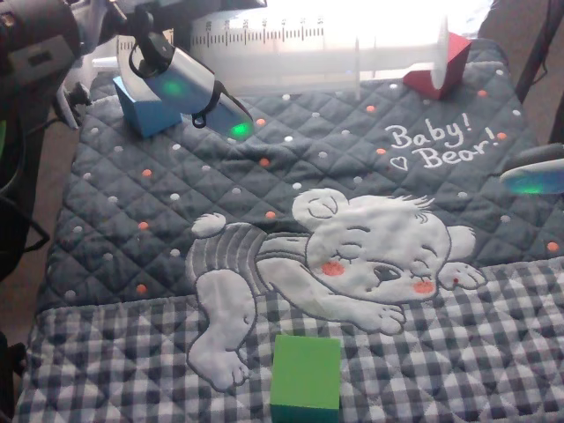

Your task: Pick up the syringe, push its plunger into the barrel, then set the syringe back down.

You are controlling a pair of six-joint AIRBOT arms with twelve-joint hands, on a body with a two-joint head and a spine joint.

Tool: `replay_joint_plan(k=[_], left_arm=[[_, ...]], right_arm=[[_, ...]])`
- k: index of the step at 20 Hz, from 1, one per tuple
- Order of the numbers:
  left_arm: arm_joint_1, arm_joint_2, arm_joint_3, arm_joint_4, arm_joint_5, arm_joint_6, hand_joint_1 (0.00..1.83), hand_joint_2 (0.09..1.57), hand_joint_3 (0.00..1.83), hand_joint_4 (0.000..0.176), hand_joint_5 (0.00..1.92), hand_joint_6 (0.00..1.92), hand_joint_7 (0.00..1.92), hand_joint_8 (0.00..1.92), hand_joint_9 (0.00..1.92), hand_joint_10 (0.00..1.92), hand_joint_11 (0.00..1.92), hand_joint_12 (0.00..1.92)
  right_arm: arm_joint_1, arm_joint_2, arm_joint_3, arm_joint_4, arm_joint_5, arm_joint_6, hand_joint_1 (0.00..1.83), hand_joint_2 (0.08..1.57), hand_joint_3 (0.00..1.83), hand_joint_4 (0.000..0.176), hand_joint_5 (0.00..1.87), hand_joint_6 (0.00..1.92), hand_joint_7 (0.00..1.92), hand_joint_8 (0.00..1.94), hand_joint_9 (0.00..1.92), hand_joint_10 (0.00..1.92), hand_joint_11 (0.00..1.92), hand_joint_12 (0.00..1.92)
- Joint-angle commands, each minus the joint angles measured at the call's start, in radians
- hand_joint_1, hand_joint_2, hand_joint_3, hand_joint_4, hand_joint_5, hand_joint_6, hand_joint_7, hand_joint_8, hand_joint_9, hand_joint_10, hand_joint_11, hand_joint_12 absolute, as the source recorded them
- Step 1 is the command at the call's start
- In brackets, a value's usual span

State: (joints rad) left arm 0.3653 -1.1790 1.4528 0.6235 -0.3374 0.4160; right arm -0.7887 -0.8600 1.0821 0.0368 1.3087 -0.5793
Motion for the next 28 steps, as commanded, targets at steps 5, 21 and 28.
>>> replay_joint_plan(k=[5, 21, 28], left_arm=[[-0.033, 0.038, -0.031, -0.063, -0.164, 0.011, 1.46, 1.1, 0.14, 0.0, 1.25, 1.92, 1.47, 1.92, 1.57, 1.92, 1.62, 1.92], [-0.039, 0.052, -0.048, -0.102, -0.203, 0.011, 1.45, 1.16, 0.06, 0.0, 1.25, 1.92, 1.47, 1.92, 1.57, 1.92, 1.6, 1.92], [-0.044, 0.042, -0.055, -0.079, -0.188, 0.011, 1.5, 1.13, 0.05, 0.0, 1.23, 1.92, 1.44, 1.92, 1.53, 1.92, 1.58, 1.92]], right_arm=[[-0.028, -0.011, -0.001, 0.086, 0.189, 0.003, 0.69, 0.64, 0.0, 0.084, 0.1, 0.01, 0.13, 0.0, 0.07, 0.0, 0.07, 0.0], [-0.094, -0.102, 0.008, 0.138, 0.206, 0.017, 0.0, 0.82, 0.0, 0.041, 0.11, 0.01, 0.15, 0.0, 0.11, 0.0, 0.12, 0.03], [-0.095, -0.138, 0.02, 0.138, 0.206, 0.037, 0.0, 0.82, 0.0, 0.052, 0.15, 0.01, 0.11, 0.01, 0.06, 0.01, 0.09, 0.01]])
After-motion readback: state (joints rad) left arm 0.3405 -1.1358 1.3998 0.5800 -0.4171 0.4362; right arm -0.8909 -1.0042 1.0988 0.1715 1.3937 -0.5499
